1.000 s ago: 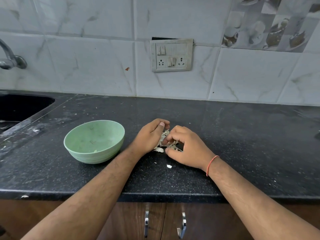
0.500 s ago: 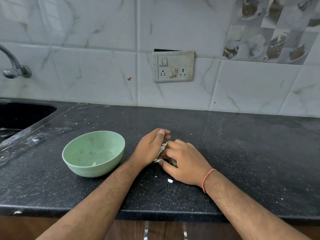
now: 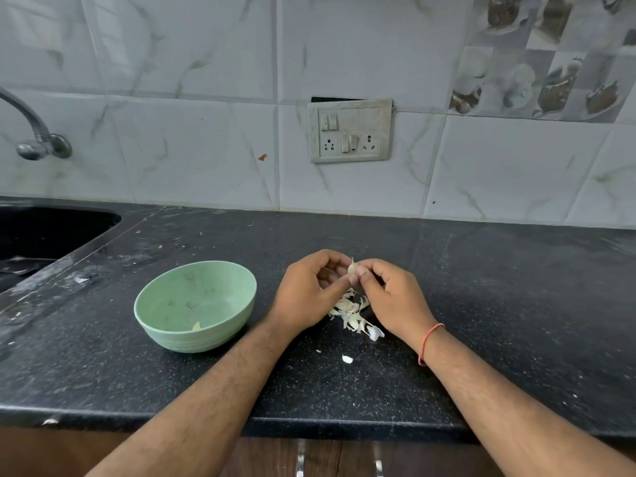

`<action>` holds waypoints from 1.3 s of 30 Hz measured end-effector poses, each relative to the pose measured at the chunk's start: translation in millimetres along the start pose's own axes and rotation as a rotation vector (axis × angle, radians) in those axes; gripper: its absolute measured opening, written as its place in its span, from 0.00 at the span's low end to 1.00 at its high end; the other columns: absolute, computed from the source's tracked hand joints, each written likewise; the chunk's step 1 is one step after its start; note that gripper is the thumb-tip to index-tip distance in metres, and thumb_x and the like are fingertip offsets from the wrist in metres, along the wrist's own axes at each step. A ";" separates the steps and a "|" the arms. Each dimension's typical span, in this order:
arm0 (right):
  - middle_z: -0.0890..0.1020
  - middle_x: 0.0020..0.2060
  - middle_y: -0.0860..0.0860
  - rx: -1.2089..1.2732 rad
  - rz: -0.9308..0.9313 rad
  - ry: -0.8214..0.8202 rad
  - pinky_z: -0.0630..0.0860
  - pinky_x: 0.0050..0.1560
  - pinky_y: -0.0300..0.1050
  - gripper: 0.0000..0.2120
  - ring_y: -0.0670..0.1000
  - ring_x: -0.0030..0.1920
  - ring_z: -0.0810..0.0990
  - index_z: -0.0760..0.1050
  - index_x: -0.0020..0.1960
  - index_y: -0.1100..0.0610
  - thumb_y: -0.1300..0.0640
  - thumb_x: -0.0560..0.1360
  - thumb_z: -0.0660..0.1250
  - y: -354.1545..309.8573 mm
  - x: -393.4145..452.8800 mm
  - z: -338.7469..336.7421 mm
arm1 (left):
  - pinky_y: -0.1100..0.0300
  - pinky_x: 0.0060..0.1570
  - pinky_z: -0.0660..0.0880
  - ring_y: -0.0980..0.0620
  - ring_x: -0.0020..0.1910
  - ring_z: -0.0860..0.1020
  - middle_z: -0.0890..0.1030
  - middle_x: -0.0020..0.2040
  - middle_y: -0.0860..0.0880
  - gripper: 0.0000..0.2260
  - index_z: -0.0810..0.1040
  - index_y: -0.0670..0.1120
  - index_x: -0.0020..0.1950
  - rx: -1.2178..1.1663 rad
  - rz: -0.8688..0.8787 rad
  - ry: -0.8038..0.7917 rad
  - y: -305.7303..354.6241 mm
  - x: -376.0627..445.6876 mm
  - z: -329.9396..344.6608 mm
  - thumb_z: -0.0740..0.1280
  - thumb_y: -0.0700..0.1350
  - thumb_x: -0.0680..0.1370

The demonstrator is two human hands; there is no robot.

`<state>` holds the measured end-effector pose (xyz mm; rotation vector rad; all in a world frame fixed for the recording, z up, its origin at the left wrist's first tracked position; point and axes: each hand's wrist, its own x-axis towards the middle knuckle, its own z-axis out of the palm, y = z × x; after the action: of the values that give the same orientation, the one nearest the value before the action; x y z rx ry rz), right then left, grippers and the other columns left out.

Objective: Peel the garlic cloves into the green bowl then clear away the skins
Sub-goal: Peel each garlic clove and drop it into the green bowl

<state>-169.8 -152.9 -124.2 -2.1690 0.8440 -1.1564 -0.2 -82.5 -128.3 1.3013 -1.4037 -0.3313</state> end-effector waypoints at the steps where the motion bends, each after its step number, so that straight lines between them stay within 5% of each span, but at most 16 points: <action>1: 0.87 0.44 0.37 0.008 -0.005 0.004 0.77 0.46 0.33 0.09 0.39 0.46 0.84 0.85 0.50 0.47 0.54 0.85 0.67 -0.4 0.6 1.2 | 0.57 0.48 0.83 0.55 0.43 0.85 0.86 0.45 0.54 0.09 0.86 0.52 0.56 -0.020 -0.004 0.000 0.0 -0.4 0.6 0.79 0.47 0.77; 6: 0.88 0.46 0.40 0.059 -0.036 0.019 0.82 0.51 0.37 0.08 0.39 0.49 0.86 0.87 0.57 0.49 0.55 0.84 0.68 -2.3 1.0 4.4 | 0.58 0.46 0.82 0.57 0.41 0.84 0.88 0.43 0.52 0.08 0.88 0.51 0.54 -0.107 -0.042 0.073 5.1 0.1 -4.8 0.80 0.48 0.76; 10: 0.87 0.40 0.41 0.068 -0.034 0.034 0.78 0.45 0.33 0.09 0.39 0.44 0.85 0.87 0.56 0.49 0.54 0.85 0.67 -3.8 0.4 4.4 | 0.49 0.52 0.85 0.50 0.44 0.86 0.89 0.43 0.47 0.08 0.88 0.47 0.54 -0.253 -0.102 0.033 7.3 0.1 -3.8 0.79 0.46 0.76; 18: 0.85 0.39 0.43 0.117 0.067 0.011 0.80 0.44 0.44 0.09 0.43 0.41 0.83 0.85 0.53 0.49 0.53 0.86 0.66 -3.5 3.8 11.1 | 0.58 0.47 0.84 0.50 0.44 0.87 0.88 0.44 0.43 0.07 0.87 0.41 0.55 -0.352 -0.173 0.041 8.0 -1.6 -0.2 0.77 0.42 0.79; 23: 0.82 0.34 0.45 -0.066 0.036 -0.042 0.74 0.36 0.41 0.10 0.45 0.35 0.78 0.82 0.49 0.48 0.51 0.86 0.65 -3.2 0.0 4.4 | 0.58 0.44 0.84 0.51 0.41 0.85 0.87 0.42 0.44 0.04 0.87 0.42 0.52 -0.410 -0.255 0.091 5.1 0.2 -2.8 0.75 0.42 0.81; 30: 0.81 0.41 0.40 -0.255 -0.011 -0.173 0.72 0.44 0.39 0.05 0.40 0.43 0.79 0.86 0.51 0.46 0.48 0.81 0.72 6.7 -8.1 -5.2 | 0.57 0.44 0.84 0.51 0.42 0.85 0.88 0.43 0.43 0.06 0.86 0.40 0.54 -0.436 -0.263 0.088 1.9 1.8 -3.7 0.74 0.43 0.82; 39: 0.87 0.41 0.43 0.167 0.055 -0.028 0.79 0.44 0.37 0.07 0.41 0.40 0.80 0.87 0.54 0.46 0.54 0.77 0.79 -5.0 -9.3 -5.1 | 0.53 0.46 0.84 0.50 0.44 0.85 0.88 0.47 0.43 0.05 0.86 0.41 0.54 -0.364 -0.209 0.049 -1.4 -0.6 -4.2 0.72 0.42 0.83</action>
<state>-176.9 -143.5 -123.1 -2.0100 0.7618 -1.1252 3.8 -80.6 -128.3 1.1445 -1.1049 -0.6593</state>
